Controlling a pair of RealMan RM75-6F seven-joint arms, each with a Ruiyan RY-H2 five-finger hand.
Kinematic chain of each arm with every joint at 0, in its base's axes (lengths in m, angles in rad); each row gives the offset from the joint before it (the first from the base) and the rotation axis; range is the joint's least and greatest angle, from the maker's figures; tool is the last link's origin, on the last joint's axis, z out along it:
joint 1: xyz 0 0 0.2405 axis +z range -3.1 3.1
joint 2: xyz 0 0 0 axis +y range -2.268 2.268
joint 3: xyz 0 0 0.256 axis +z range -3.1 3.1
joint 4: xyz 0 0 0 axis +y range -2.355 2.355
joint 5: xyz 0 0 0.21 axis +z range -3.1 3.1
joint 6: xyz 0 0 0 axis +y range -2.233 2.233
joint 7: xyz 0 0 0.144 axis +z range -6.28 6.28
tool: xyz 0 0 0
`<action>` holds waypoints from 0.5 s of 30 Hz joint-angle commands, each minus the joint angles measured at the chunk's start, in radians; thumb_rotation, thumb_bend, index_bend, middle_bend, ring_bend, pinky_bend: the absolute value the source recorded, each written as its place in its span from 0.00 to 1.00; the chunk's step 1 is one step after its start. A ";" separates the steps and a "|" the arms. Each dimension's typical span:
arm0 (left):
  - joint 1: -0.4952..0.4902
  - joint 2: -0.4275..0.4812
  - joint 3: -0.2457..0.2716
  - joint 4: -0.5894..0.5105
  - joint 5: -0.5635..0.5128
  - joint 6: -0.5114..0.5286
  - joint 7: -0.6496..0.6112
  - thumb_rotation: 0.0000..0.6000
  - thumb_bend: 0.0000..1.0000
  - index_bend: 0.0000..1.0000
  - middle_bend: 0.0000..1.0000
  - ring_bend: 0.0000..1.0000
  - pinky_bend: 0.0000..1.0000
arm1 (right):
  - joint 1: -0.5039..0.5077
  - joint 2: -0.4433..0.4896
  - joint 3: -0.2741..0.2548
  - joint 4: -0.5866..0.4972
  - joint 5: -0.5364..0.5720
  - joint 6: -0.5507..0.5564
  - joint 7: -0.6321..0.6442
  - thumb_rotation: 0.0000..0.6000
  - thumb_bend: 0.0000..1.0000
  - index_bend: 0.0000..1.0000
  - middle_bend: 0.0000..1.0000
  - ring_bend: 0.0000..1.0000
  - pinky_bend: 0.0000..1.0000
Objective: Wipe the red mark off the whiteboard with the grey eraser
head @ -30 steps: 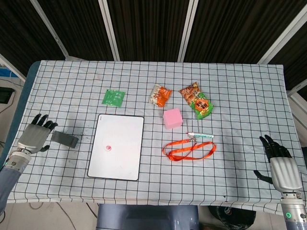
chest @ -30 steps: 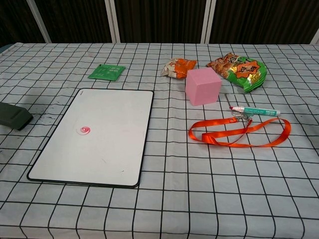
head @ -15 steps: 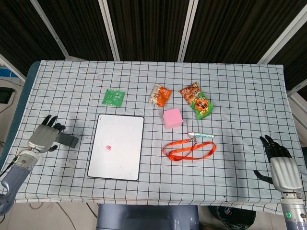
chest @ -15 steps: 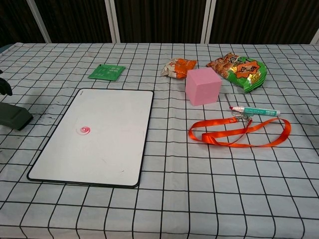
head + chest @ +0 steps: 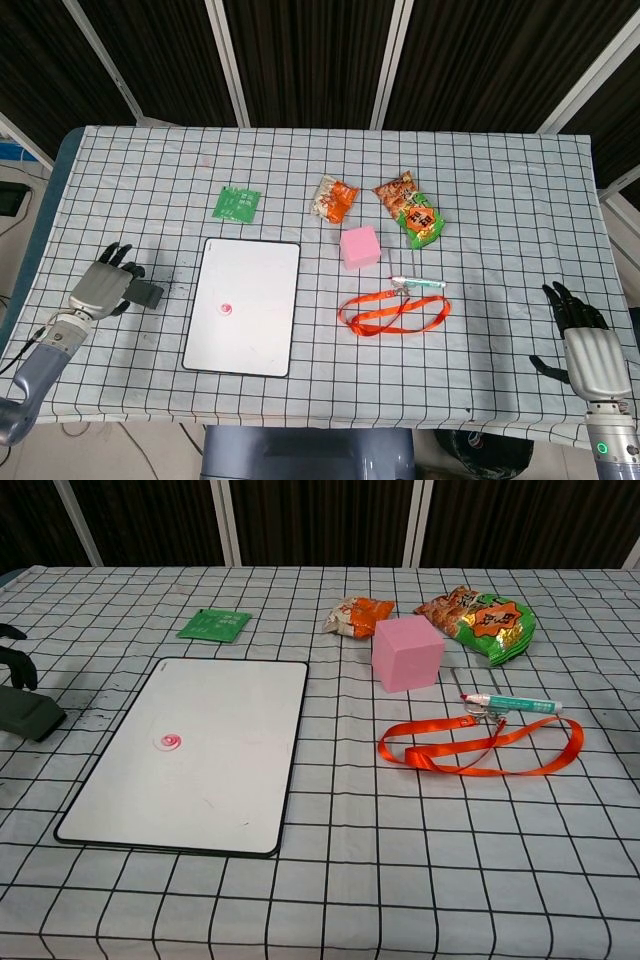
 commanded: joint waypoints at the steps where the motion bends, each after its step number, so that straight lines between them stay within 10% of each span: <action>1: -0.001 -0.004 0.005 0.009 0.004 0.003 -0.013 1.00 0.24 0.37 0.36 0.00 0.04 | 0.000 0.000 0.000 0.000 0.001 0.000 -0.001 1.00 0.13 0.01 0.09 0.19 0.22; 15: -0.007 -0.010 0.011 0.035 -0.001 -0.001 -0.011 1.00 0.37 0.44 0.43 0.01 0.04 | 0.000 0.000 0.003 -0.005 0.008 -0.001 -0.003 1.00 0.13 0.01 0.09 0.19 0.22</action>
